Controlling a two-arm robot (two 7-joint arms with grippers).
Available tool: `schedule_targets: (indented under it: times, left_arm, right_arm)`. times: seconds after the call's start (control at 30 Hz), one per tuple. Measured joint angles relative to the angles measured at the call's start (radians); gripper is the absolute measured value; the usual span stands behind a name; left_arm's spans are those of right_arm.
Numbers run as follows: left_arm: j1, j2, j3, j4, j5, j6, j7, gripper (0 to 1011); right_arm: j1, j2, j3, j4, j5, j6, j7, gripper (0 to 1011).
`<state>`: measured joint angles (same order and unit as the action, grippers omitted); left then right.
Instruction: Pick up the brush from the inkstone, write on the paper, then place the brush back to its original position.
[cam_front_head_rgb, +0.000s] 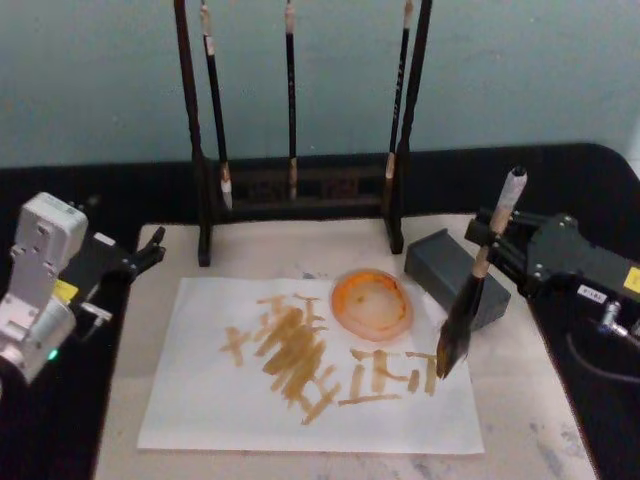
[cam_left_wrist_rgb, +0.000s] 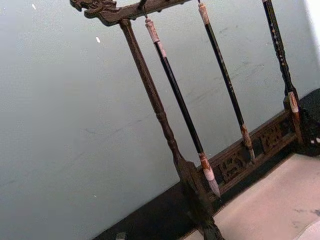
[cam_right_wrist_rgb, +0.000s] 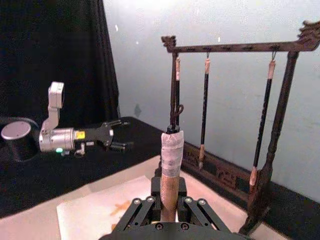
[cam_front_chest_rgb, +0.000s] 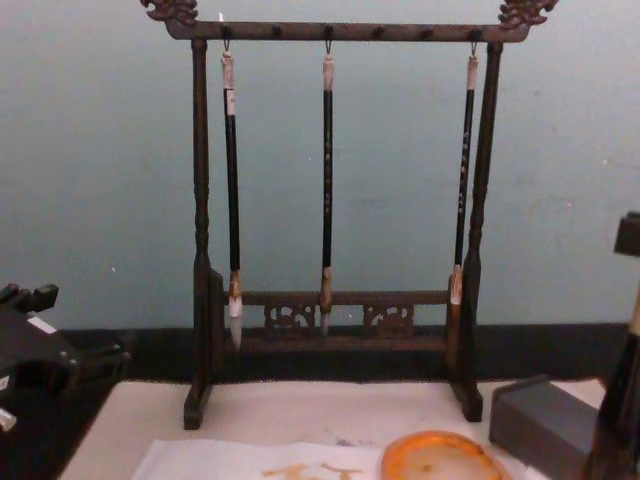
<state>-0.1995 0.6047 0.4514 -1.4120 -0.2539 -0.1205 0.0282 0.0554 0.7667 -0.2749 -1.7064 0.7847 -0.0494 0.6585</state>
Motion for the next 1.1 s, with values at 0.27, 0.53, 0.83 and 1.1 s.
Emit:
schedule_targets:
  times: [0.27,0.53,0.83,1.1]
  left_arm:
    - [0.0,0.0,0.0,0.0,0.0,0.0,0.0,1010]
    - [0.0,0.0,0.0,0.0,0.0,0.0,0.0,1010]
    - [0.0,0.0,0.0,0.0,0.0,0.0,0.0,1010]
    - [0.0,0.0,0.0,0.0,0.0,0.0,0.0,1009]
  right_arm:
    - [0.008,0.002,-0.02,0.01,-0.029,0.003,0.001,176]
    - [0.016,-0.008,-0.029,0.02,-0.045,0.001,-0.003,176]
    - [0.031,-0.029,-0.038,0.036,-0.065,-0.012,-0.009,176]
    - [0.045,-0.04,-0.046,0.047,-0.091,-0.02,-0.012,176]
